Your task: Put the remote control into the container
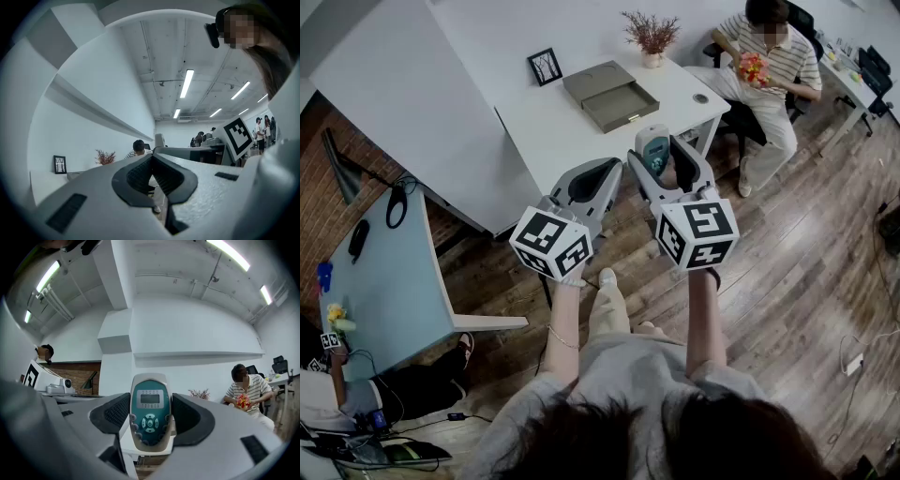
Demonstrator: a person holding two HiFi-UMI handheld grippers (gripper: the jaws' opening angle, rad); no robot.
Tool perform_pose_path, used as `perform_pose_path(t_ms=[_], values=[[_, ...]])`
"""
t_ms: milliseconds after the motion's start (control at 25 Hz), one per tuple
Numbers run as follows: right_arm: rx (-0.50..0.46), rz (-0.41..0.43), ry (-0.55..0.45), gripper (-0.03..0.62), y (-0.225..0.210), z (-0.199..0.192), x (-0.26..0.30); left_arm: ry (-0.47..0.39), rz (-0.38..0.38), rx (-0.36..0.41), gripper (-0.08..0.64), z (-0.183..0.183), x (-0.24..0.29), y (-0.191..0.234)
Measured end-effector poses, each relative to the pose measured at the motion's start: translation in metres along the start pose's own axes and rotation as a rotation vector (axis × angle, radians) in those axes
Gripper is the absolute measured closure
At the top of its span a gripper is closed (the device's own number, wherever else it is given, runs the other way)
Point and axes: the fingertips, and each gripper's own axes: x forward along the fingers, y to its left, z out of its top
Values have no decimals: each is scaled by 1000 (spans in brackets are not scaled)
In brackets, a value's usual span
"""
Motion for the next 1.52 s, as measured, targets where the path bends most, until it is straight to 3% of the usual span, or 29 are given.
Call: perform_pose_path(t_ms=[480,720,1040,1520], values=[[8,-8,26,310,-7,-8,-6,2,-1,-13,557,-5,3,-6],[60,-2,37,310,-15,-16,-3,27,29,-24,557,-14,-1,-4],[100,28,47,310,-36,-19,41,40,70,-30,557,-13,20,47],[97,77,120,310,-92,-51,110,54,54,-98,557,-51,98,100]])
